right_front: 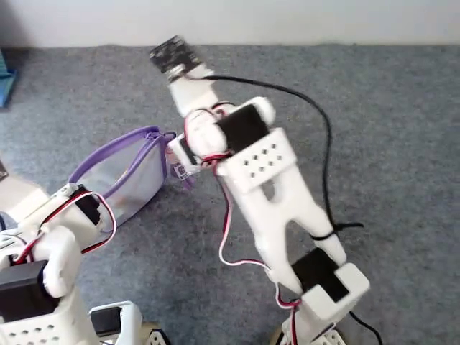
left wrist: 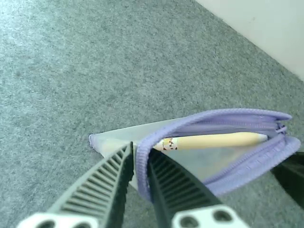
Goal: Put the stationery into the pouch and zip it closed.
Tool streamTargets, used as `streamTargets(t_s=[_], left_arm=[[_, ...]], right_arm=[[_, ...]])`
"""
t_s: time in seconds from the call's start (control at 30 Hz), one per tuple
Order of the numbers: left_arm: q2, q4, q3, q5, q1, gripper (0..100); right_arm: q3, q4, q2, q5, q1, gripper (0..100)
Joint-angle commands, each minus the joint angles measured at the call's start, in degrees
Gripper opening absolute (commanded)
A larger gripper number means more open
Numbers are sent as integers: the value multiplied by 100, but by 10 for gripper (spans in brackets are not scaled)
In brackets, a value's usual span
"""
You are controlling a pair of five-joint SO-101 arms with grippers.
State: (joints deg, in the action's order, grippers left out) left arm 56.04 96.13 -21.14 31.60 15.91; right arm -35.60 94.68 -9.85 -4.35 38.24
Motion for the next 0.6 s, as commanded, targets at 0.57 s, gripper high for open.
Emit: streamTargets(t_s=[0.57], left_arm=[[-70,-26,-189,79,9,13]], right_arm=[[-167,-391,-286,-378,426,273]])
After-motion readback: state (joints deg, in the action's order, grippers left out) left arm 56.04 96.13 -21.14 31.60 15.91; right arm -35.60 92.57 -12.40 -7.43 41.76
